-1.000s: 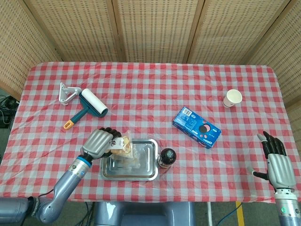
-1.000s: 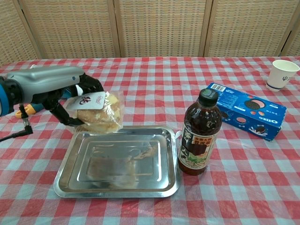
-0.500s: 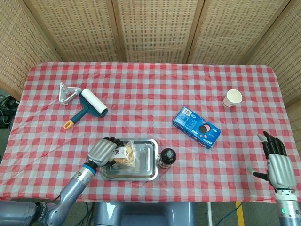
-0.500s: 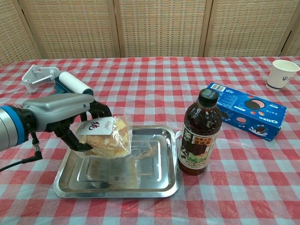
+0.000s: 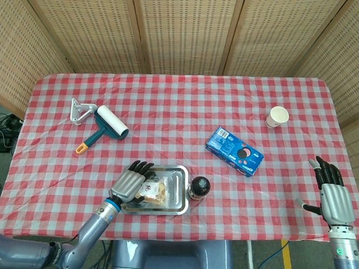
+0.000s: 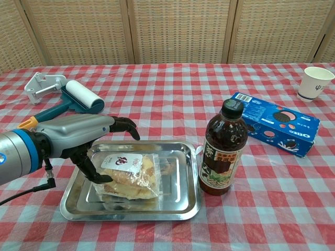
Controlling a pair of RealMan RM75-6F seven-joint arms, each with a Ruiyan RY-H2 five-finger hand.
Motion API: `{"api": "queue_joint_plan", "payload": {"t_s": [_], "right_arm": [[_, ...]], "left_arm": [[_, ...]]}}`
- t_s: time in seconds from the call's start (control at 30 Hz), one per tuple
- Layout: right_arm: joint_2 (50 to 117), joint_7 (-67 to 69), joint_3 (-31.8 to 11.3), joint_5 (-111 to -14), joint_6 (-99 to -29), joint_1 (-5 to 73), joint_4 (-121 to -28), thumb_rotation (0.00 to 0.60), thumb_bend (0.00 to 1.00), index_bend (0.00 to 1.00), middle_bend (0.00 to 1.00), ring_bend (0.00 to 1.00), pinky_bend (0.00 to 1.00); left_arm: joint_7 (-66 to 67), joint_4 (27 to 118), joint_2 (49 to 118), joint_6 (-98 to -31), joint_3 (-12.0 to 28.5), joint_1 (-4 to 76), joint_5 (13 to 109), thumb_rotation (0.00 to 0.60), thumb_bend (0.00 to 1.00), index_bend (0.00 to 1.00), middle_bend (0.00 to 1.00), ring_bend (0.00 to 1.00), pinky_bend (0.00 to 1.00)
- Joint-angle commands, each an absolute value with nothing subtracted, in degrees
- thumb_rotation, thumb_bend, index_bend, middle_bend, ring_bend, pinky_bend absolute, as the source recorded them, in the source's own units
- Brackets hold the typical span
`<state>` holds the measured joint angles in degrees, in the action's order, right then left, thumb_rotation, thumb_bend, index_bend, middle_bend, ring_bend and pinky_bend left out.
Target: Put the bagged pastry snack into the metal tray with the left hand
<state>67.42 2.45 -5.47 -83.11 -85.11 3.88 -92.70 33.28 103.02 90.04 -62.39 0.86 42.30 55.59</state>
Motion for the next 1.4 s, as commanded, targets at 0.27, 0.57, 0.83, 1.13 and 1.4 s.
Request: {"api": "queue_joint_plan", "payload": {"t_s": [0.27, 0.57, 0.83, 1.13, 1.4], "right_arm": [[67.4, 2.3, -5.4, -83.3, -85.2, 3.9, -92.7, 0.6, 0.08, 0.04, 0.0, 0.0, 0.0], [67.4, 1.8, -5.3, -83.6, -85.4, 3.8, -92.6, 0.6, 0.08, 0.04, 0.0, 0.0, 0.0], [67.5, 0.9, -5.3, -83.8, -85.6, 3.8, -92.7, 0.6, 0.08, 0.04, 0.0, 0.0, 0.0], [67.3, 0.2, -5.2, -83.9, -85.8, 3.7, -92.9, 0.6, 0.08, 0.04, 0.0, 0.0, 0.0], [67.3, -0.2, -5.1, -84.3, -85.9, 3.8, -93.0, 0.6, 0.08, 0.04, 0.0, 0.0, 0.0]], "left_arm": [[31.2, 106.9, 86.2, -64.7, 1.7, 40.6, 59.2, 0.6, 0.23, 0.11, 0.0, 0.0, 0.0], [30.1, 111.1, 77.9, -72.3, 2.0, 37.0, 67.9, 0.6, 0.23, 0.11, 0.0, 0.0, 0.0], [27.6, 113.4, 69.3, -78.1, -0.6, 31.3, 73.8, 0.6, 0.22, 0.08, 0.0, 0.0, 0.0], [22.6, 109.2, 64.2, -86.8, -5.2, 21.8, 80.7, 0.6, 0.2, 0.05, 0.0, 0.0, 0.0], [15.8, 100.7, 65.1, -90.9, -7.5, 14.8, 82.3, 0.6, 0.2, 0.05, 0.0, 0.0, 0.0]]}}
